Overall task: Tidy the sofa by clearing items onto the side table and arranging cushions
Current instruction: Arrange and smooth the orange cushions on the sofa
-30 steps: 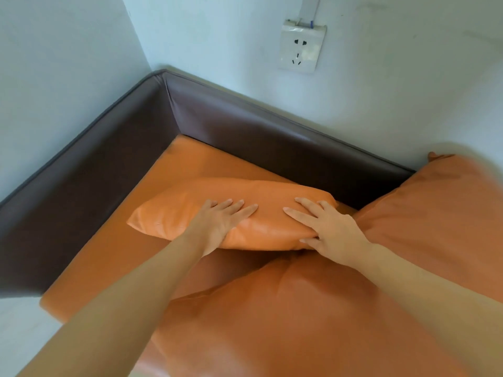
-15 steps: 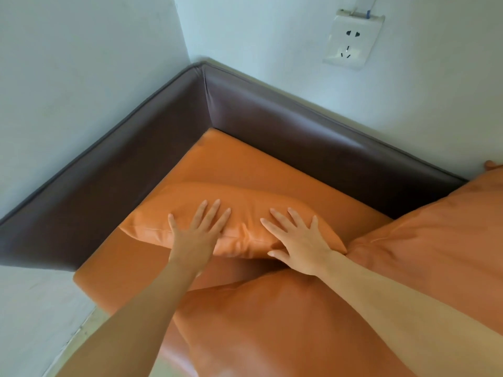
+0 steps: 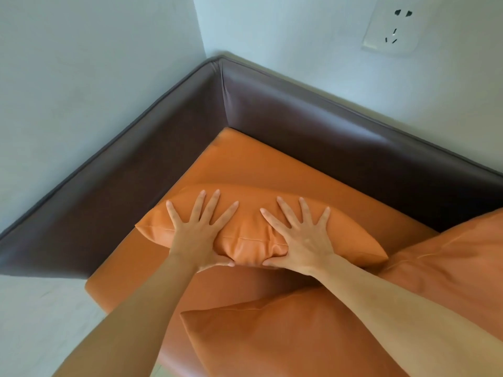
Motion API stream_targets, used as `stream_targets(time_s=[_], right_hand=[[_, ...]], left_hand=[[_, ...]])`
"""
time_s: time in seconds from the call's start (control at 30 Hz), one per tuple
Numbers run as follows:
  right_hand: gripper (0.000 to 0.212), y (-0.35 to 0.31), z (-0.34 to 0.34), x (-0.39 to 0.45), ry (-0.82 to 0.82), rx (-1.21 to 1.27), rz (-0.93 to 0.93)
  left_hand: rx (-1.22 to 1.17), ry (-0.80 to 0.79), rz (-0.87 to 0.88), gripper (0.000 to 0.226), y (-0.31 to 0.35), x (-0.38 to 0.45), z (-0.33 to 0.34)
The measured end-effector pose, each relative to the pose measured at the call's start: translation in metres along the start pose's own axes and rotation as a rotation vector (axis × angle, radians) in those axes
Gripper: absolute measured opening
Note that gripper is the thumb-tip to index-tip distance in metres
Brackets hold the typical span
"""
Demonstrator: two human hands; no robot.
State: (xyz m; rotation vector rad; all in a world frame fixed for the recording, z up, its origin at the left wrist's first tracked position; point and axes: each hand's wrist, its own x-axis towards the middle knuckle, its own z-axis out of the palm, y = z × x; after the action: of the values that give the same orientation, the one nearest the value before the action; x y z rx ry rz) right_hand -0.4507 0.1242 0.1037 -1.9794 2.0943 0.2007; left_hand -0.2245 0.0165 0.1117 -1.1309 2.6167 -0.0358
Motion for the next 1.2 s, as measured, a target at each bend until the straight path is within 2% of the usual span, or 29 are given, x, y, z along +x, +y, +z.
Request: stream_targets(time_s=[0.23,0.33,0.43,0.53,0.63,0.77,0.87,1.03,1.13,1.2], right_hand=[[0.106,0.006,0.002,0.013,0.094,-0.061,-0.055],[0.100,0.005,-0.002,0.019,0.077,-0.044,-0.077],[0.089,-0.009,-0.009,0.032,0.118,0.003,-0.128],[0.068,-0.036,-0.021,0.058,0.172,0.090,-0.212],[0.056,-0.063,-0.026,0.089,0.136,0.092,-0.341],[0.052,-0.065,-0.039,0.117,0.050,0.018,-0.407],[0.057,-0.062,-0.048,0.122,-0.027,-0.047,-0.391],[0.074,-0.080,-0.042,0.109,-0.002,-0.138,-0.329],[0.109,-0.089,-0.036,0.104,-0.016,-0.155,-0.318],[0.129,-0.093,-0.032,0.105,-0.037,-0.218,-0.304]], left_hand=[[0.006,0.197,0.152,0.113,-0.018,0.011,0.014],[-0.027,0.281,0.199,0.103,-0.026,0.011,0.019],[-0.065,0.275,0.145,0.097,-0.042,0.005,0.023],[-0.085,0.252,0.067,0.091,-0.072,-0.012,0.031],[-0.096,0.311,0.005,0.078,-0.097,-0.035,0.047],[-0.111,0.361,-0.074,0.063,-0.107,-0.032,0.049],[-0.082,0.318,-0.066,0.060,-0.108,-0.024,0.045],[-0.073,0.252,-0.094,0.062,-0.106,-0.027,0.045],[-0.068,0.187,-0.130,0.074,-0.110,-0.028,0.043],[-0.079,0.096,-0.135,0.095,-0.114,-0.030,0.040]])
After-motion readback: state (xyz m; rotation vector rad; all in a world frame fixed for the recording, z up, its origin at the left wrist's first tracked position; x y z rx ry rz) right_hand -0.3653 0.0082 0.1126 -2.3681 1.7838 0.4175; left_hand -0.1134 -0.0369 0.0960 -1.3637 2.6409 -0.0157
